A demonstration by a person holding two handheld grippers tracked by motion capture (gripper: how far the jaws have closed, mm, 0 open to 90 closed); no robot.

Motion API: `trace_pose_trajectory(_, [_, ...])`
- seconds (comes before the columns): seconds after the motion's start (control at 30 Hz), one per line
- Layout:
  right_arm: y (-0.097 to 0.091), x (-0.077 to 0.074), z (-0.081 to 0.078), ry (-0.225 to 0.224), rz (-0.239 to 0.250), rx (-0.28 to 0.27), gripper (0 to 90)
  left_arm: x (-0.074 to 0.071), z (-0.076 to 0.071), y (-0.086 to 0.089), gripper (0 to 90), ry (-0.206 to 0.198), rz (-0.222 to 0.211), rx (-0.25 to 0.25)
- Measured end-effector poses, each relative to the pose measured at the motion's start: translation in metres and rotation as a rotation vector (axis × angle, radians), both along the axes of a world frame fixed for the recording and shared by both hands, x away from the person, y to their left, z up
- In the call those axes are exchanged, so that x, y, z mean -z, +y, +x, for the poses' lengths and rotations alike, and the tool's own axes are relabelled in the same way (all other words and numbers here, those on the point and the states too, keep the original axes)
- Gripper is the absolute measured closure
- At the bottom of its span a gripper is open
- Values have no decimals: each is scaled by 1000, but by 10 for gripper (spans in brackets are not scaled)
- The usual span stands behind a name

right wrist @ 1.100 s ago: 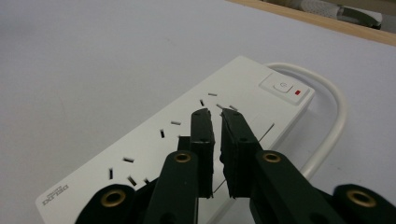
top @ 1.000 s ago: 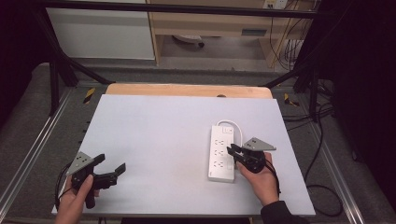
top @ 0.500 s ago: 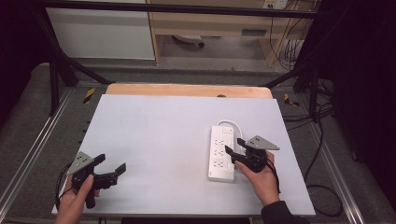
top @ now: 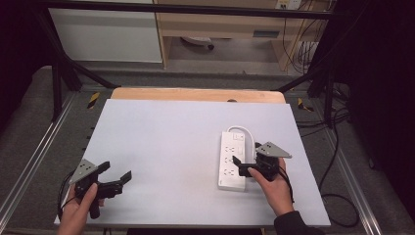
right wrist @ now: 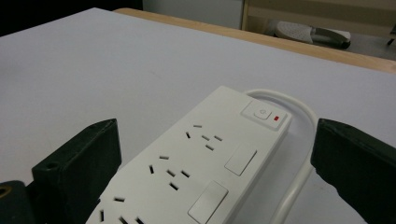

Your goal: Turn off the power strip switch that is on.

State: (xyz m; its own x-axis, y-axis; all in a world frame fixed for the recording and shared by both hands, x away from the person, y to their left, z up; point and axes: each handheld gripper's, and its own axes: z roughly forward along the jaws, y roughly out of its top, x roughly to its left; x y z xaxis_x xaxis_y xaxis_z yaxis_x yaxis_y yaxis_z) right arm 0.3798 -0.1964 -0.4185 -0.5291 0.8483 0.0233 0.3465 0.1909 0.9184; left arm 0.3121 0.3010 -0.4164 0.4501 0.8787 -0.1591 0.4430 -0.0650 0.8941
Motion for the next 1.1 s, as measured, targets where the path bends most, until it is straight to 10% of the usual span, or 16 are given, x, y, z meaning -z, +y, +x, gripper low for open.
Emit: trace_pose_trajectory(1.1, [-25,-30,-17,-101,66,39,33,-1,0,1,60,-3,-5,-4])
